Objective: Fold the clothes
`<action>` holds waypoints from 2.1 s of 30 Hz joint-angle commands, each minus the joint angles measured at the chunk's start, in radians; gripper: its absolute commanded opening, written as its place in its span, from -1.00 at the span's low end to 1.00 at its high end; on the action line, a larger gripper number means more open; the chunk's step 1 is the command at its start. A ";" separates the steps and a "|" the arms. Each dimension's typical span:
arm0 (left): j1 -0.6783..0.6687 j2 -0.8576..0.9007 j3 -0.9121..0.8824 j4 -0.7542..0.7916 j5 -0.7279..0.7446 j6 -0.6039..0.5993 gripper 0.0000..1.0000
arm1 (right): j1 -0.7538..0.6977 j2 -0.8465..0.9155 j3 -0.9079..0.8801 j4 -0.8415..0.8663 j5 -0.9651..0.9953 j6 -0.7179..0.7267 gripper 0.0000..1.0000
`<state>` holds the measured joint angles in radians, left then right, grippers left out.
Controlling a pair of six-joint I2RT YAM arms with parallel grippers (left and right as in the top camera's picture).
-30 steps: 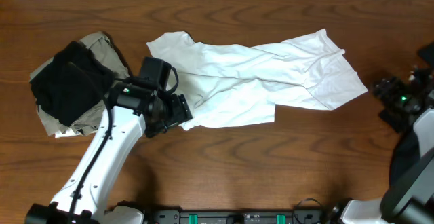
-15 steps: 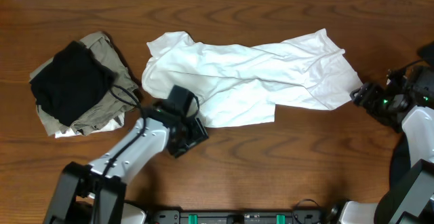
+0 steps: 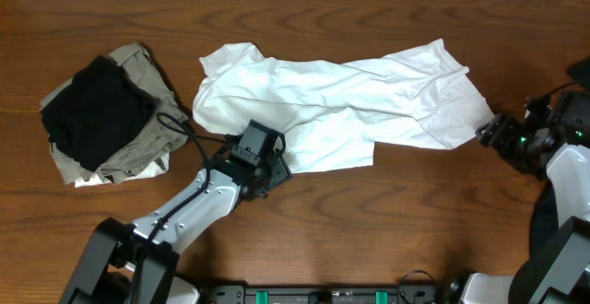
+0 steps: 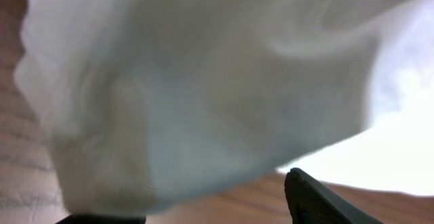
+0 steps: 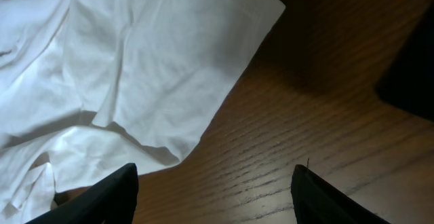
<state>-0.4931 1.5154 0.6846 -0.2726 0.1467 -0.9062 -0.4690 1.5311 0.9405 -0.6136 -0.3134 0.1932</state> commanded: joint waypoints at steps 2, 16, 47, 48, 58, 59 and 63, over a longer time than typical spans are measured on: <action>-0.002 0.062 -0.009 0.043 -0.054 -0.045 0.32 | 0.010 -0.003 0.007 -0.010 0.011 -0.016 0.41; -0.002 0.177 -0.009 0.145 0.028 -0.057 0.17 | 0.010 -0.003 0.007 -0.020 0.037 -0.016 0.42; -0.002 0.177 -0.008 0.064 -0.003 -0.087 0.18 | 0.010 -0.003 0.007 -0.037 0.082 -0.027 0.47; -0.002 0.177 -0.009 0.064 -0.028 -0.087 0.18 | 0.010 -0.003 0.007 -0.038 0.082 -0.027 0.48; -0.002 0.177 -0.009 0.068 -0.188 -0.087 0.18 | 0.010 -0.003 0.007 -0.049 0.082 -0.027 0.48; -0.002 0.177 -0.008 0.068 -0.188 -0.087 0.17 | 0.010 -0.003 0.007 -0.050 0.082 -0.027 0.48; -0.002 0.177 -0.009 0.069 -0.188 -0.087 0.03 | 0.010 -0.003 0.007 -0.051 0.082 -0.027 0.48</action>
<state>-0.5030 1.6234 0.7383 -0.1650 0.0261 -0.9974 -0.4690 1.5311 0.9405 -0.6617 -0.2344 0.1776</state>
